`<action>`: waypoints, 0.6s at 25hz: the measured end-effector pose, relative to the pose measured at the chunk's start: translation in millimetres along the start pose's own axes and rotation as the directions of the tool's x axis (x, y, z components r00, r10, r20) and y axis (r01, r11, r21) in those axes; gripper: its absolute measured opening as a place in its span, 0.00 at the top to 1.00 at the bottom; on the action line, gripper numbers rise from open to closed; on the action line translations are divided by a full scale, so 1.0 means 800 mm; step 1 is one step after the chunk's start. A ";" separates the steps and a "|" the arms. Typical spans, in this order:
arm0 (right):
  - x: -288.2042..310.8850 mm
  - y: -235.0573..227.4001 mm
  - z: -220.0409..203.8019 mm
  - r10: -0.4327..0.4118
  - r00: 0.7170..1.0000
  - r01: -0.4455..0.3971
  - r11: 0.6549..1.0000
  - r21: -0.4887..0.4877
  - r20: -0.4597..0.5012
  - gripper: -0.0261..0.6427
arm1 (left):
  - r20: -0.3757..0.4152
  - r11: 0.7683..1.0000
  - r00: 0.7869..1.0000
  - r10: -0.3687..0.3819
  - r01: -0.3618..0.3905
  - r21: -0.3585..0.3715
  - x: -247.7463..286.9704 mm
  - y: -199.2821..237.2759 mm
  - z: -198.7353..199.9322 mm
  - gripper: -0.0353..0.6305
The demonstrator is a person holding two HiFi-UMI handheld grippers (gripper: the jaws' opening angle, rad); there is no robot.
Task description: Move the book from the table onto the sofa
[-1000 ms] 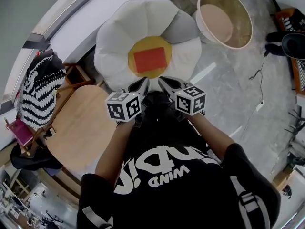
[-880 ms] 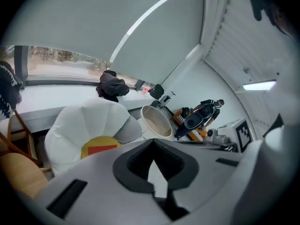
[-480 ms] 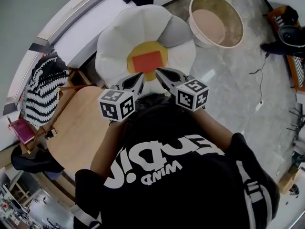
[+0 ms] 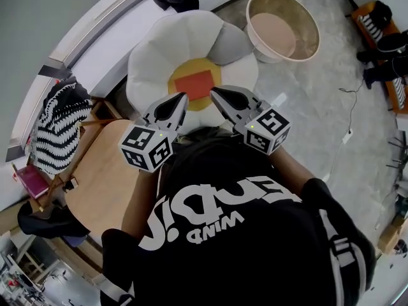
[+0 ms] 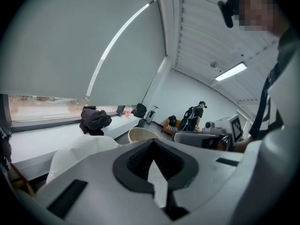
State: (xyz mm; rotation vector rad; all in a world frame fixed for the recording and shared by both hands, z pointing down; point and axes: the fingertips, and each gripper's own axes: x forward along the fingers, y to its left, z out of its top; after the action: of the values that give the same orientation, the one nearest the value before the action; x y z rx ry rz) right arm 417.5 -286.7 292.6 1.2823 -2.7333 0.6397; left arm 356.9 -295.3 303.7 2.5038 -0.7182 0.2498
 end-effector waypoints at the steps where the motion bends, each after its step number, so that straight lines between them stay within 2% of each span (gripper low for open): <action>1: -0.002 0.004 0.006 0.015 1.000 -0.015 1.000 -0.015 0.020 0.96 | 0.022 1.000 1.000 -0.006 0.006 0.011 -0.004 -0.001 0.006 0.94; 5: -0.011 0.012 0.027 0.045 0.996 -0.040 0.997 -0.062 0.077 0.96 | 0.092 0.997 0.995 -0.023 0.015 0.079 -0.021 -0.003 0.026 0.94; 9: -0.026 0.005 0.048 0.021 0.990 -0.005 0.993 -0.115 0.137 0.96 | 0.152 0.985 0.988 -0.025 -0.002 0.175 -0.031 -0.009 0.044 0.94; 15: -0.037 -0.009 0.059 -0.031 0.984 0.056 0.989 -0.136 0.178 0.96 | 0.216 0.977 0.976 0.008 -0.054 0.207 -0.040 0.002 0.052 0.94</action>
State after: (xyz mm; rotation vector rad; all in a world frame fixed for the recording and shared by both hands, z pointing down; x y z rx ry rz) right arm 448.0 -287.7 245.1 1.4233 -2.8177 0.3374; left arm 330.5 -304.5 259.8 2.7539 -0.8570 0.0696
